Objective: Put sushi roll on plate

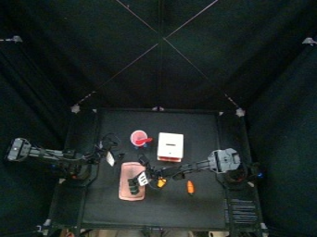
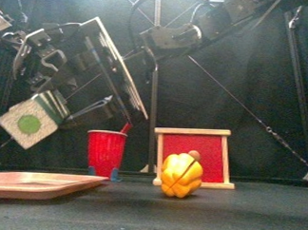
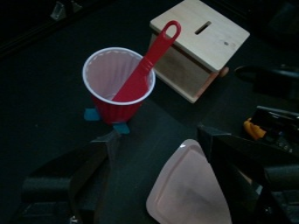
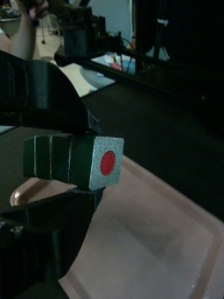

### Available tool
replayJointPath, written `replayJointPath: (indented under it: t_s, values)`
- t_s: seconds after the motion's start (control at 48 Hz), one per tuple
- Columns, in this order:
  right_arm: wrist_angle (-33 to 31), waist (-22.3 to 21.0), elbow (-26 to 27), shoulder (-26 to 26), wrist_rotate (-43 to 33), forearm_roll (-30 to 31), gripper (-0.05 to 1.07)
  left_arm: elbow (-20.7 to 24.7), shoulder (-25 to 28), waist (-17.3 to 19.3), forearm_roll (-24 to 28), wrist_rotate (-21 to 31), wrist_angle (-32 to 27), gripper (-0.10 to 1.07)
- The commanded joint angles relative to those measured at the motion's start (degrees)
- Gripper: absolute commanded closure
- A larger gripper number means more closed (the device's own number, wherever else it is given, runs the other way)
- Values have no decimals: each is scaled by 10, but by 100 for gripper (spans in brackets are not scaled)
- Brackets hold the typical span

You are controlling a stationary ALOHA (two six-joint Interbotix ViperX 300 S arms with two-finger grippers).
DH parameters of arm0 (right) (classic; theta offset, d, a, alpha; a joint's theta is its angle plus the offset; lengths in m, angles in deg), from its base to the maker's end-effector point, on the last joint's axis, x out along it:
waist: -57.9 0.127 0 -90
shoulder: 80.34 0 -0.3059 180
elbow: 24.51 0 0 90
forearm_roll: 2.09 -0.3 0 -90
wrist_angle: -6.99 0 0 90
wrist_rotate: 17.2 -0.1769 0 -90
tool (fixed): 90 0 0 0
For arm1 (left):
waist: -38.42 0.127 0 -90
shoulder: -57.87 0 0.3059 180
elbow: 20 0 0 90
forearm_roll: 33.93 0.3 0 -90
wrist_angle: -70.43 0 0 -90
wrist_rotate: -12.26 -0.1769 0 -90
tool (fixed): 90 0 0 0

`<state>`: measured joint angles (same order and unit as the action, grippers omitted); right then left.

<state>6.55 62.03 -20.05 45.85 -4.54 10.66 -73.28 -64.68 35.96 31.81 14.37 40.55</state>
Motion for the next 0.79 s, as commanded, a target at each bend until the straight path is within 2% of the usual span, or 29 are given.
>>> replayJointPath:
  t_s: [0.0,0.146,0.771]
  values:
    - [-25,-9,29,-1,-3,-34,33,7,0,3,2,0,1,-4]
    - [-35,-18,33,4,-3,-76,33,6,0,4,1,-1,2,-4]
    - [-63,-25,25,9,-2,-87,31,3,0,9,-2,-1,3,-4]
